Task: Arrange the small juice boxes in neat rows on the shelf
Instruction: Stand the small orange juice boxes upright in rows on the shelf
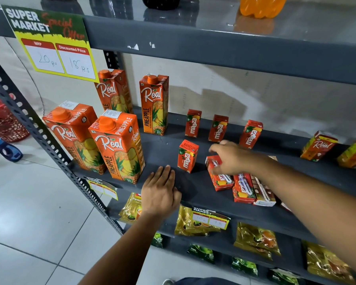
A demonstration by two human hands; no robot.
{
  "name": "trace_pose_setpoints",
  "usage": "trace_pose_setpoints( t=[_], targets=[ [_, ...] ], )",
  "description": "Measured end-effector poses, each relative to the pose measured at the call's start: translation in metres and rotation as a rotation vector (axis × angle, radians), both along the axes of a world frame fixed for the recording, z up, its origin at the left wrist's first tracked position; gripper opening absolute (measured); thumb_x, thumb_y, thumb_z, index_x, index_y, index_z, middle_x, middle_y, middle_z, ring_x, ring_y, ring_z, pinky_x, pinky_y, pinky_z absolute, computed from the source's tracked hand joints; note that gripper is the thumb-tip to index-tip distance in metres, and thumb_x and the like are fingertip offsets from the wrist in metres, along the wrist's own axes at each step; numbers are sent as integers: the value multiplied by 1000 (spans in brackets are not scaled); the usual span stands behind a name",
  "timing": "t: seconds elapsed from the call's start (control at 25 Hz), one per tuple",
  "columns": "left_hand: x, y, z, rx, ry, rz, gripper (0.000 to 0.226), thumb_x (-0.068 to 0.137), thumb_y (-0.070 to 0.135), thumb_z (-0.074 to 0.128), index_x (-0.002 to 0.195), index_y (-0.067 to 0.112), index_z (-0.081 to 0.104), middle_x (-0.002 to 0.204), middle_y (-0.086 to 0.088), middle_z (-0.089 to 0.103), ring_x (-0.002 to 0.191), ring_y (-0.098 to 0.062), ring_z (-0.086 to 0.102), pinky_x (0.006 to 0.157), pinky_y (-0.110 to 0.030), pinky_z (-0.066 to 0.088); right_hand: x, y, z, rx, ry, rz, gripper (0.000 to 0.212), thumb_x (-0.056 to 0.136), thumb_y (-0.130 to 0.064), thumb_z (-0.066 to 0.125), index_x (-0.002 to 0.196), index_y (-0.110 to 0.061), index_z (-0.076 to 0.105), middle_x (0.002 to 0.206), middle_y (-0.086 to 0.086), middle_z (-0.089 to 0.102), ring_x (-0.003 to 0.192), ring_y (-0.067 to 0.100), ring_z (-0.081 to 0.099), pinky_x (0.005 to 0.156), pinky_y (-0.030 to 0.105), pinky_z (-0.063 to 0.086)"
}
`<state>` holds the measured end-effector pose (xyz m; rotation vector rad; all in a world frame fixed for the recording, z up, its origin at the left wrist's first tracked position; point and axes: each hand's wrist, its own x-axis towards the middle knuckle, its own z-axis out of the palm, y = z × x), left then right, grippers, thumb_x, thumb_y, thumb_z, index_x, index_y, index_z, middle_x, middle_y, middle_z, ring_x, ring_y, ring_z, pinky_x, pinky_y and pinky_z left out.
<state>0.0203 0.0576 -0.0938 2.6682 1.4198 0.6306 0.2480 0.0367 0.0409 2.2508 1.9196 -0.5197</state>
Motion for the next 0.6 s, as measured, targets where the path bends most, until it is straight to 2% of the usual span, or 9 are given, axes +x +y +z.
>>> trace_pose_setpoints(
  t=[0.12, 0.2, 0.24, 0.36, 0.4, 0.44, 0.48, 0.52, 0.6],
  targets=[
    [0, 0, 0, -2, 2, 7, 53, 75, 30, 46, 117, 5, 66, 129, -14, 61, 120, -32, 56, 103, -43, 41, -10, -34, -4, -82, -224, 22, 94, 62, -76, 65, 136, -24, 36, 125, 5, 53, 112, 29, 54, 89, 43, 45],
    [0, -1, 1, -8, 4, 11, 53, 75, 31, 46, 117, 6, 66, 130, -14, 61, 121, -32, 56, 103, -43, 41, -18, -42, -20, 9, -335, -37, 96, 61, -86, 53, 130, -20, 42, 122, 7, 61, 117, 31, 50, 95, 47, 34],
    [0, -1, 2, -13, 6, 14, 53, 75, 31, 45, 117, 6, 66, 130, -14, 61, 121, -31, 56, 102, -43, 41, -21, -41, -26, 40, -345, -54, 92, 62, -84, 52, 126, -19, 43, 119, 7, 64, 118, 30, 49, 99, 48, 29],
    [0, -2, 3, -22, 15, 14, 54, 76, 31, 44, 118, 6, 66, 130, -14, 61, 121, -31, 56, 102, -44, 42, -20, -39, -31, 82, -229, -118, 74, 69, -63, 64, 122, -17, 41, 113, 6, 66, 118, 29, 51, 113, 51, 16],
    [0, -2, 3, -25, 21, 14, 54, 76, 32, 44, 118, 6, 66, 130, -13, 61, 121, -31, 56, 102, -43, 42, -17, -37, -25, 98, -181, -141, 70, 70, -54, 67, 123, -17, 41, 113, 6, 65, 117, 28, 53, 113, 49, 20],
    [1, -2, 4, -27, 26, 17, 55, 75, 32, 44, 118, 6, 66, 130, -13, 61, 121, -31, 56, 102, -43, 42, -14, -35, -18, 128, -135, -151, 69, 72, -45, 70, 128, -16, 41, 116, 7, 64, 116, 28, 54, 109, 46, 29],
    [1, -2, 4, -29, 27, 20, 55, 75, 32, 44, 118, 6, 66, 130, -13, 61, 121, -31, 56, 102, -43, 42, -10, -31, -8, 170, -100, -139, 70, 74, -35, 72, 133, -16, 39, 122, 7, 62, 115, 28, 56, 100, 43, 40],
    [1, -2, 4, -30, 27, 21, 55, 75, 32, 44, 118, 6, 66, 130, -13, 61, 120, -31, 57, 102, -43, 42, -7, -27, 2, 212, -83, -99, 72, 75, -25, 74, 138, -16, 38, 129, 7, 58, 115, 28, 56, 91, 40, 47],
    [1, -2, 3, -31, 28, 17, 54, 75, 31, 45, 118, 6, 66, 129, -13, 61, 120, -32, 57, 101, -43, 42, 0, -20, 21, 232, -108, 94, 69, 77, -6, 71, 139, -19, 42, 136, 4, 53, 116, 25, 55, 85, 37, 51]
  ],
)
